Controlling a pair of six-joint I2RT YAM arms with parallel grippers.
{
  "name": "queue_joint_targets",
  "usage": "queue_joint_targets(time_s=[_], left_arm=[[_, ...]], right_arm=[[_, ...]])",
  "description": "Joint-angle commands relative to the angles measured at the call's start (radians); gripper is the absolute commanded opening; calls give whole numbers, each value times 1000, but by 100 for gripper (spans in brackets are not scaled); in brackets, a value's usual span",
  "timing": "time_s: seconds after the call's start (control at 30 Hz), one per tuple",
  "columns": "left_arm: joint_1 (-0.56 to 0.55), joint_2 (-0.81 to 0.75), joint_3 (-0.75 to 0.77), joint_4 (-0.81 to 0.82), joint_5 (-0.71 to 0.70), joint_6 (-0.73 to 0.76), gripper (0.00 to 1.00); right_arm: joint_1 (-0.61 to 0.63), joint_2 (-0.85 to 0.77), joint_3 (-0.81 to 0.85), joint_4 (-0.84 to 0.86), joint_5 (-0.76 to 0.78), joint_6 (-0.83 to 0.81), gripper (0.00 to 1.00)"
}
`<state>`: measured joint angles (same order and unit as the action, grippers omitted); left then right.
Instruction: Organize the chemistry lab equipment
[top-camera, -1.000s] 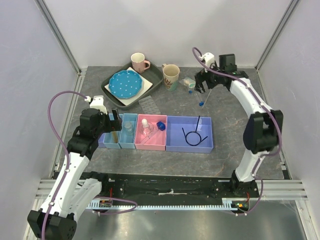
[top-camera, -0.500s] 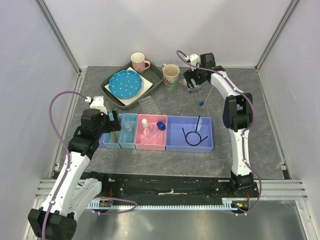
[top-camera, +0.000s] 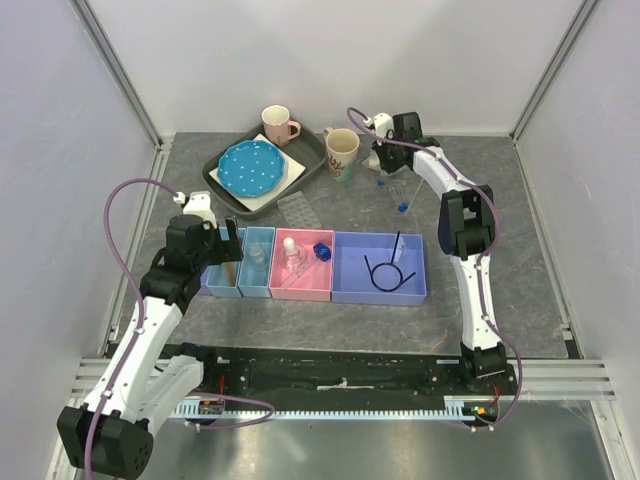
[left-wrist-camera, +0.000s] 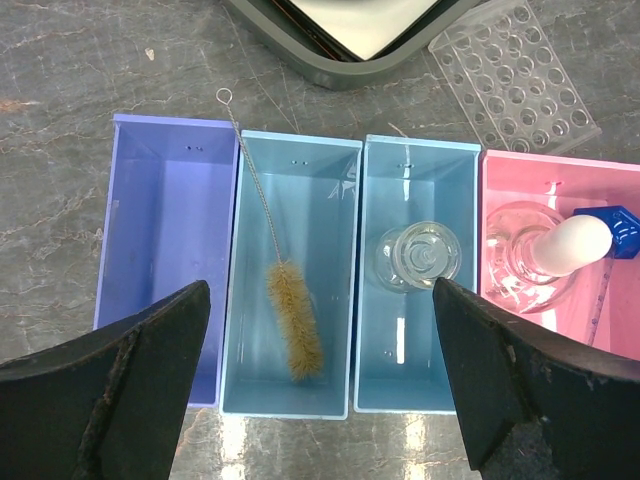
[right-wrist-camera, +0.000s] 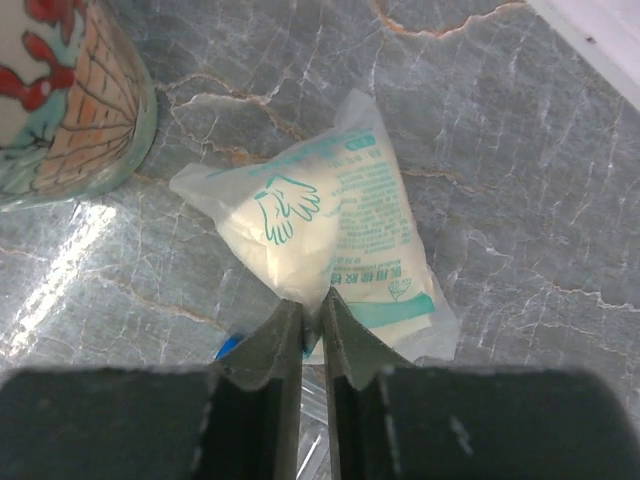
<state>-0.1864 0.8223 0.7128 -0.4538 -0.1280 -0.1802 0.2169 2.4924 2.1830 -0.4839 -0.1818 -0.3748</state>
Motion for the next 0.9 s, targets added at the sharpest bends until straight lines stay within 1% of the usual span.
queue_joint_targets(time_s=[0.0, 0.07, 0.17, 0.2, 0.27, 0.3, 0.33, 0.37, 0.4, 0.43, 0.47, 0.5, 0.53, 0.57, 0.6, 0.63, 0.67, 0.7, 0.73, 0.8, 0.87], left_arm=[[4, -8, -1, 43, -1, 38, 98], [2, -20, -1, 44, 7, 36, 98], [4, -44, 2, 40, 27, 25, 99], [2, -51, 7, 37, 34, 19, 99], [4, -70, 16, 24, 79, -17, 99], [4, -77, 37, 11, 99, -37, 99], [4, -81, 49, -11, 147, -92, 99], [4, -89, 57, -17, 177, -122, 99], [4, -106, 69, -19, 206, -151, 99], [4, -115, 70, -17, 270, -213, 99], [4, -126, 73, 0, 307, -243, 99], [4, -141, 68, 13, 345, -272, 100], [4, -147, 63, 32, 426, -339, 100], [5, -152, 59, 73, 467, -379, 100], [4, -152, 44, 105, 508, -425, 100], [2, -144, 31, 137, 595, -532, 100], [2, -138, 19, 176, 637, -597, 99], [2, -127, -14, 278, 677, -663, 99], [-2, -111, -33, 332, 745, -786, 99], [-21, -89, -64, 481, 778, -872, 99], [-86, -65, -56, 517, 737, -906, 99]], right_arm=[[-2, -4, 73, 59, 21, 22, 14], [-5, -18, 81, 68, 19, 31, 9], [-17, -73, 64, 87, 19, 60, 6], [-22, -116, 54, 93, 19, 71, 5], [-45, -173, -8, 117, -2, 100, 4], [-53, -235, -34, 123, -19, 111, 4], [-63, -268, -89, 128, -36, 122, 4], [-86, -335, -119, 128, -94, 134, 4], [-99, -369, -155, 126, -131, 139, 4], [-111, -406, -228, 130, -168, 142, 4], [-137, -444, -265, 125, -217, 145, 4], [-149, -519, -305, 123, -313, 142, 4], [-162, -558, -390, 123, -370, 137, 4], [-178, -635, -432, 120, -411, 136, 4], [-182, -673, -471, 113, -491, 114, 5], [-182, -711, -545, 105, -530, 97, 4], [-180, -781, -581, 84, -565, 80, 5], [-179, -815, -615, 76, -649, 62, 5], [-180, -848, -678, 67, -686, 50, 5], [-174, -937, -735, 57, -752, 40, 5], [-159, -1007, -801, 39, -843, 14, 7]])
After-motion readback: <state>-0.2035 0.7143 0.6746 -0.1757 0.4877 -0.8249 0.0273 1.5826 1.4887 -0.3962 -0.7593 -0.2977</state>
